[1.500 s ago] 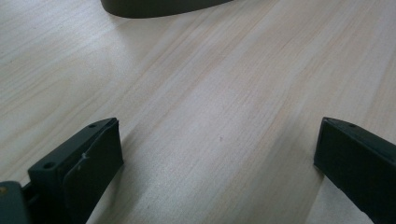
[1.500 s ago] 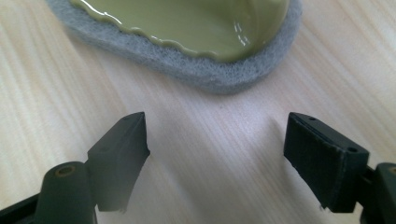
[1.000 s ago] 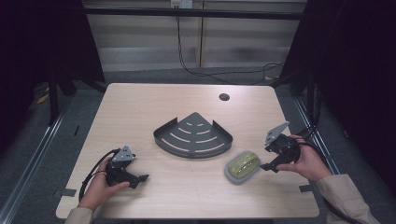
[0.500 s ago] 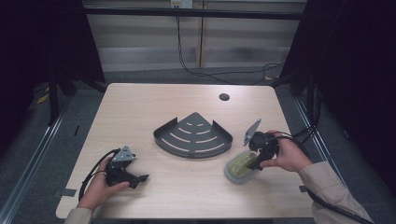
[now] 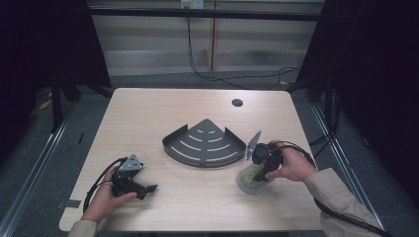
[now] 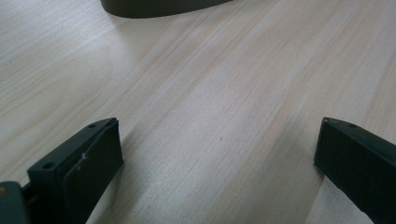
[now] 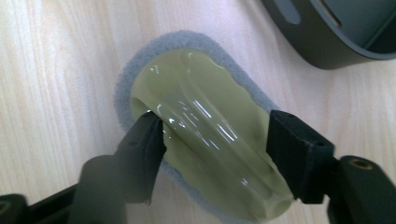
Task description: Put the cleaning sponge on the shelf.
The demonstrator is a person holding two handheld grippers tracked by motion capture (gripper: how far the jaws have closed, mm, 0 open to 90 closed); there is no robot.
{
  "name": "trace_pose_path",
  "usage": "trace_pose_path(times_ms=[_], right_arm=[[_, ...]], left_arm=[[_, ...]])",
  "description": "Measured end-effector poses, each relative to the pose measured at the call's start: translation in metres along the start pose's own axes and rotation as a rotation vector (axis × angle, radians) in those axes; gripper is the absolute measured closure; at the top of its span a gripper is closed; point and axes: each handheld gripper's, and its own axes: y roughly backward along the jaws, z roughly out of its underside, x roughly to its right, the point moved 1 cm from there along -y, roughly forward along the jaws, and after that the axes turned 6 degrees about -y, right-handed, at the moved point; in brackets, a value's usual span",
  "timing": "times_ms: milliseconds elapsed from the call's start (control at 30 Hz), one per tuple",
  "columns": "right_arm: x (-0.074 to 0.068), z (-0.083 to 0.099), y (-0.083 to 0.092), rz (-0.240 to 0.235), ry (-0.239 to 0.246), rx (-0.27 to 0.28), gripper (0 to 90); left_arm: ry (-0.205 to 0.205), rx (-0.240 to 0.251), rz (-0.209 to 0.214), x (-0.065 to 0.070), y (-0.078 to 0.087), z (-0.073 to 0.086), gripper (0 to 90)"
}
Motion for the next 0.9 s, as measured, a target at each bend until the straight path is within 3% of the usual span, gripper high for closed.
trace_pose_path(times_ms=[67,133,167,233,300,333,400,467,533,667,900], right_arm=[[0.0,-0.001,0.0,-0.002,0.003,-0.012,42.9],[-0.001,-0.002,0.001,-0.012,0.004,-0.031,54.5],[-0.001,-0.002,0.001,-0.012,0.004,-0.031,54.5],[0.001,-0.001,0.005,-0.001,-0.022,-0.021,65.4],[0.002,0.0,0.007,-0.006,-0.023,-0.016,69.1],[0.003,0.0,0.011,-0.012,-0.061,-0.018,71.6],[0.004,0.001,0.012,-0.018,-0.069,-0.017,71.7],[0.004,0.001,0.018,-0.021,-0.115,-0.021,71.9],[0.005,0.001,0.019,-0.021,-0.12,-0.017,71.9],[0.007,0.001,0.026,-0.033,-0.178,-0.036,72.0],[0.008,-0.002,0.033,-0.04,-0.194,-0.049,72.0]], left_arm=[[0.0,0.0,0.0,0.0,0.0,0.0,0.5],[0.0,0.0,0.0,0.0,0.0,0.0,0.5],[0.0,0.0,0.0,0.0,0.0,0.0,0.5],[0.0,0.0,0.0,0.0,0.0,0.0,0.5],[0.0,0.0,0.0,0.0,0.0,0.0,0.5],[0.0,0.0,0.001,0.0,0.0,0.0,0.5],[0.0,0.0,0.0,0.0,0.0,0.0,0.5],[0.0,0.0,0.001,0.0,0.0,0.0,0.5],[0.0,0.0,0.0,0.0,0.0,0.0,0.5],[0.0,0.0,0.0,0.0,0.0,0.0,0.5],[0.005,0.004,-0.001,0.0,0.0,0.0,0.5]])
